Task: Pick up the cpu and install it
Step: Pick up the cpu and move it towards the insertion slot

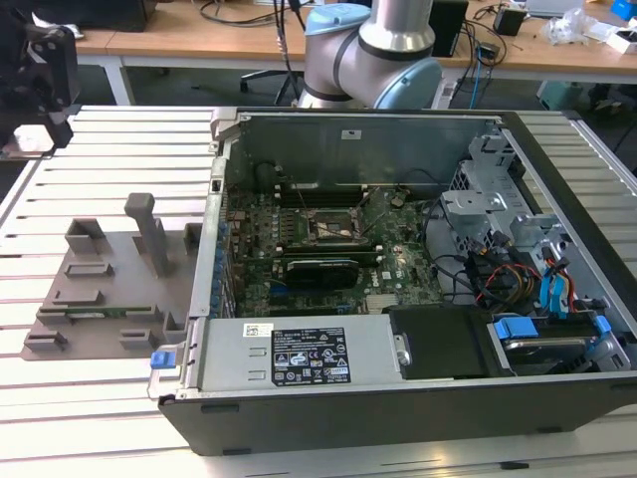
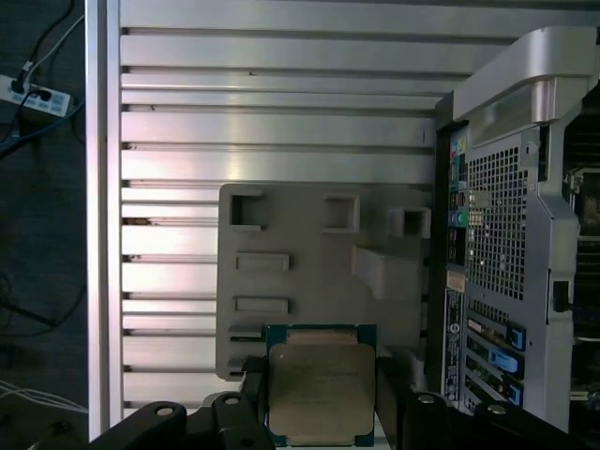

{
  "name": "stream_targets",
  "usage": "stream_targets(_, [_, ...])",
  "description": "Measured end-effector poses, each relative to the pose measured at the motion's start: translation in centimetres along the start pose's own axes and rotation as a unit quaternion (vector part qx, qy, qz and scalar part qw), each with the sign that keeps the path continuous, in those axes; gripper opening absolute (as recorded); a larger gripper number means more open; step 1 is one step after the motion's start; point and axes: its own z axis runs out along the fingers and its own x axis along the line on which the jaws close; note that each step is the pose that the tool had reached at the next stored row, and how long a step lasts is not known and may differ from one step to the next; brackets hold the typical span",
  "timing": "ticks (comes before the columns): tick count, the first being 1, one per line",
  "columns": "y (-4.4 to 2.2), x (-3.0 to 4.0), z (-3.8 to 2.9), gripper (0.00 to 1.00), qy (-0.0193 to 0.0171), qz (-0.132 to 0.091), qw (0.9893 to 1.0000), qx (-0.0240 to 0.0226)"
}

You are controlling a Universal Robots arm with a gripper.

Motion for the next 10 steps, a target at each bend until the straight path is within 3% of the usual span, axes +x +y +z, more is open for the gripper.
stream_targets(10, [-0.03, -2.08, 0.06, 0.55, 0.0, 0.0, 1.0, 0.0])
